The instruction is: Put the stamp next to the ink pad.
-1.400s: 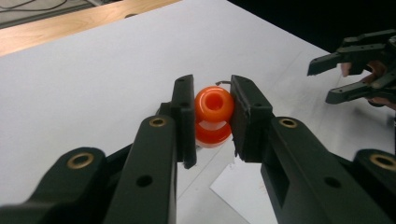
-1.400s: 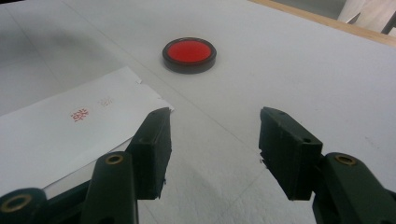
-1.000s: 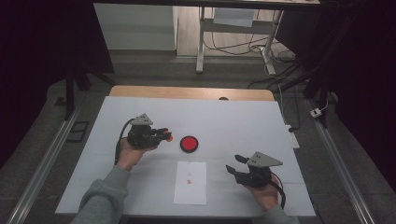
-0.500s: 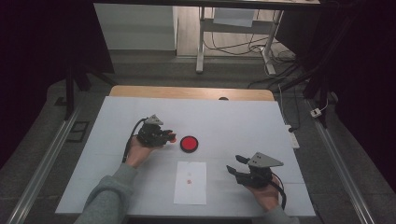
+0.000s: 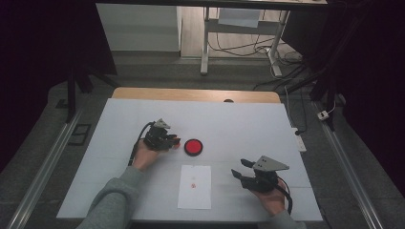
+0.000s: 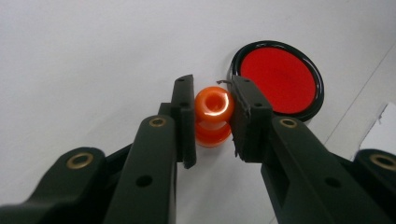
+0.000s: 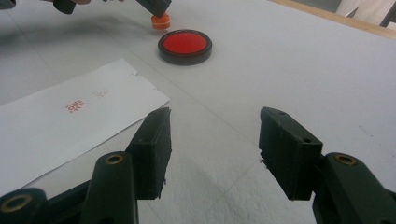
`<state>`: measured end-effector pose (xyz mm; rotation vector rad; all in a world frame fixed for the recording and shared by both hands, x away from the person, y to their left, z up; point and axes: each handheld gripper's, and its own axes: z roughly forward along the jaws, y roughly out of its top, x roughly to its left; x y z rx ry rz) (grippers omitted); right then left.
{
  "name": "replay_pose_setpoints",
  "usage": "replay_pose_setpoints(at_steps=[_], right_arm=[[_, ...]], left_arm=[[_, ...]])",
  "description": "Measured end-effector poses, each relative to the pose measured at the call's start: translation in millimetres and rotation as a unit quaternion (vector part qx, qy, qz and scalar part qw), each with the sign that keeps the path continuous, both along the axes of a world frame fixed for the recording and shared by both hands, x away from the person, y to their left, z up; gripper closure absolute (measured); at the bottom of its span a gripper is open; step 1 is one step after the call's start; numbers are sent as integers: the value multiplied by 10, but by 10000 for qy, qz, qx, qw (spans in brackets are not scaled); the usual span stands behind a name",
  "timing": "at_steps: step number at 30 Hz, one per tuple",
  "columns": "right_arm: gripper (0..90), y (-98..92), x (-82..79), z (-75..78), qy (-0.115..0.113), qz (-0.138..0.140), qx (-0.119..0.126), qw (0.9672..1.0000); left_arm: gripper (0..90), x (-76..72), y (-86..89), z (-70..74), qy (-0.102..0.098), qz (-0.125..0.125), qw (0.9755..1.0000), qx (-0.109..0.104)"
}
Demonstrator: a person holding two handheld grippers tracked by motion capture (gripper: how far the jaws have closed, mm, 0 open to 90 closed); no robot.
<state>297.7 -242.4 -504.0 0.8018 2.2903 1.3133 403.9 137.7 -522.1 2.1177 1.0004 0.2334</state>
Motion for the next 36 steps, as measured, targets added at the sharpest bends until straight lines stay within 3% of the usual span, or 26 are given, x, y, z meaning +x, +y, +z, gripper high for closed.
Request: replay_pose_setpoints(at_steps=[11, 17, 20, 28, 36], right_arm=[[435, -5, -6, 2, 2, -15, -2, 10000], [435, -8, -5, 3, -9, -12, 36, 10000], [434, -12, -3, 3, 3, -7, 20, 10000], [434, -14, 0, 1, -14, -18, 47, 10000], [435, -28, 2, 7, 0, -31, 4, 10000]], left_arm=[[699, 8, -51, -45, -17, -47, 9999, 111], [418, -14, -57, -12, -125, 59, 9998, 110], [329, -31, -41, 22, -160, 71, 9998, 46], [308, -118, 44, 131, -265, -4, 9995, -176], [301, -338, 160, 236, -399, -48, 9990, -219]])
